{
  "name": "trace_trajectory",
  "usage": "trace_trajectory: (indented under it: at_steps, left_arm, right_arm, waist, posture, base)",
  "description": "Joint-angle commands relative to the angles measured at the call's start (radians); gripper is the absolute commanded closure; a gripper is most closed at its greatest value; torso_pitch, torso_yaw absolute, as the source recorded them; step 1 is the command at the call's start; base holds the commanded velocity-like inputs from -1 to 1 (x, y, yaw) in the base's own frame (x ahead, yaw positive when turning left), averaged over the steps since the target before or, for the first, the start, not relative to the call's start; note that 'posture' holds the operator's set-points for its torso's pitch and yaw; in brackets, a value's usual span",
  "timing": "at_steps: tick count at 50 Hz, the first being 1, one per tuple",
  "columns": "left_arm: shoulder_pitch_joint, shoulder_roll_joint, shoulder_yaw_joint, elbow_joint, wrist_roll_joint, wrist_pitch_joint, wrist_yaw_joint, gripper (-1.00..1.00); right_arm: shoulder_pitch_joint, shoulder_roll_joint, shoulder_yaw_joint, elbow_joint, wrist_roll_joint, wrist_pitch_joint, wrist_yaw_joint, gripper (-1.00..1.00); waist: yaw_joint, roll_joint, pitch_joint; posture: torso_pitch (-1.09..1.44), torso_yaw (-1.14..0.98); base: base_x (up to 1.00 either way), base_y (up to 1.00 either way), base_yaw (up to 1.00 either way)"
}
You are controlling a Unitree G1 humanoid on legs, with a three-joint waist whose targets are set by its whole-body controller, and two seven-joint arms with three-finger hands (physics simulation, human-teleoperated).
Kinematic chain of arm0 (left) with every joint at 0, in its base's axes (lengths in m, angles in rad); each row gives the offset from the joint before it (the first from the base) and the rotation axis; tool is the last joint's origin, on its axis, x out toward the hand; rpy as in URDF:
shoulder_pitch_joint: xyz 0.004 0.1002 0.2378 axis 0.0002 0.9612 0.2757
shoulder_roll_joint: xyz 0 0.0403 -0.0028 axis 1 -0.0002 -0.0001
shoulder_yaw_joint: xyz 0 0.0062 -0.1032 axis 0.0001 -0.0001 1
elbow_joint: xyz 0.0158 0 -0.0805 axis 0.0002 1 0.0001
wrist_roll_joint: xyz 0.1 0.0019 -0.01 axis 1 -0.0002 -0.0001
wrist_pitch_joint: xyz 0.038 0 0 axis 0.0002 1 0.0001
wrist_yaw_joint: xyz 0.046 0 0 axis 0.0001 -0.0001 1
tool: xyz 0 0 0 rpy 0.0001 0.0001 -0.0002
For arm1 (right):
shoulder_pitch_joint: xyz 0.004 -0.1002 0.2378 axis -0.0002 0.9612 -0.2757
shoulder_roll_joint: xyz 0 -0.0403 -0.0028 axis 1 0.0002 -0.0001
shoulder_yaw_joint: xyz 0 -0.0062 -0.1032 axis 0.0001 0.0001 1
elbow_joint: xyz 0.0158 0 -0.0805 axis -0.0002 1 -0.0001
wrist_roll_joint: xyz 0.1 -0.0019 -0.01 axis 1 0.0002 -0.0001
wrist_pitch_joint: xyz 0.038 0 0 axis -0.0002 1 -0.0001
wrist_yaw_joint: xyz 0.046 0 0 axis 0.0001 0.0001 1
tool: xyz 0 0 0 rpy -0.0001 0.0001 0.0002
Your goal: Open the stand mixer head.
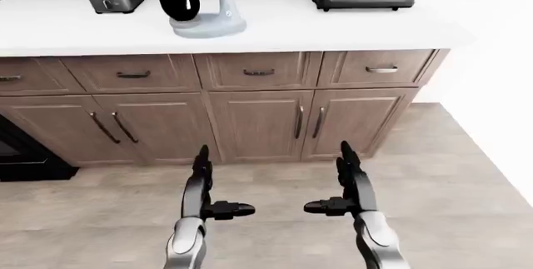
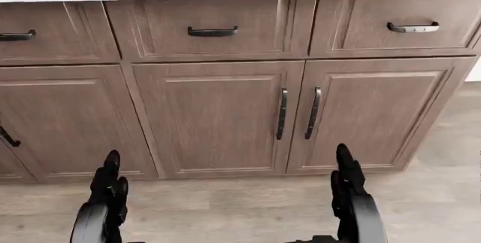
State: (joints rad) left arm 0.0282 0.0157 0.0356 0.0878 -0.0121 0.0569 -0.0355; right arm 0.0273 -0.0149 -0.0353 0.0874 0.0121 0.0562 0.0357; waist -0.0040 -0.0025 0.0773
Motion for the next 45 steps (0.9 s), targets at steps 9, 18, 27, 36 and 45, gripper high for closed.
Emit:
trace_trajectory:
  at_steps: [9,18,27,36,45]
  left_arm:
    - [-0.041,0.007,0.015,-0.07,-0.03,-0.05,-0.002,-0.98]
    - [-0.016,-0.011,0.013,-0.097,-0.088,-0.27,-0.027,-0.98]
    - [0.011,-0.018,0.01,-0.204,-0.2,-0.323,-0.057,-0.98]
    - [-0.028,-0.003,0.036,-0.529,-0.317,-0.176,-0.009,-0.98]
    - [-0.119,0.019,0.081,-0.776,-0.387,0.007,0.101,-0.98]
  right_arm:
    - [-0.036,-0.003,-0.009,-0.11,0.02,-0.046,-0.014,-1.0]
    - [-0.011,-0.007,0.016,-0.139,0.023,-0.414,0.106,-1.0]
    - [-0.001,-0.005,0.028,-0.21,0.022,-0.494,0.146,-1.0]
    - [-0.062,-0.006,0.031,-0.602,0.089,-0.181,0.123,-1.0]
    - [-0.114,-0.005,0.05,-0.787,0.083,-0.029,0.129,-1.0]
  waist:
    - [0.009,-0.007,-0.074]
    - [0.006,-0.003,-0.085]
    - [0.003,-0.003,-0.093]
    - [0.005,-0.003,-0.086]
    - [0.004,0.0,-0.08]
  posture:
    - [0.0,0.0]
    - [0.0,0.0]
    - [0.0,0.0]
    - [0.0,0.0]
    - [0.0,0.0]
  base:
    - [0.0,0.0,0.0]
    - [0.0,0.0,0.0]
    - [0.0,0.0,0.0]
    - [0.0,0.0,0.0]
    - [0.0,0.0,0.0]
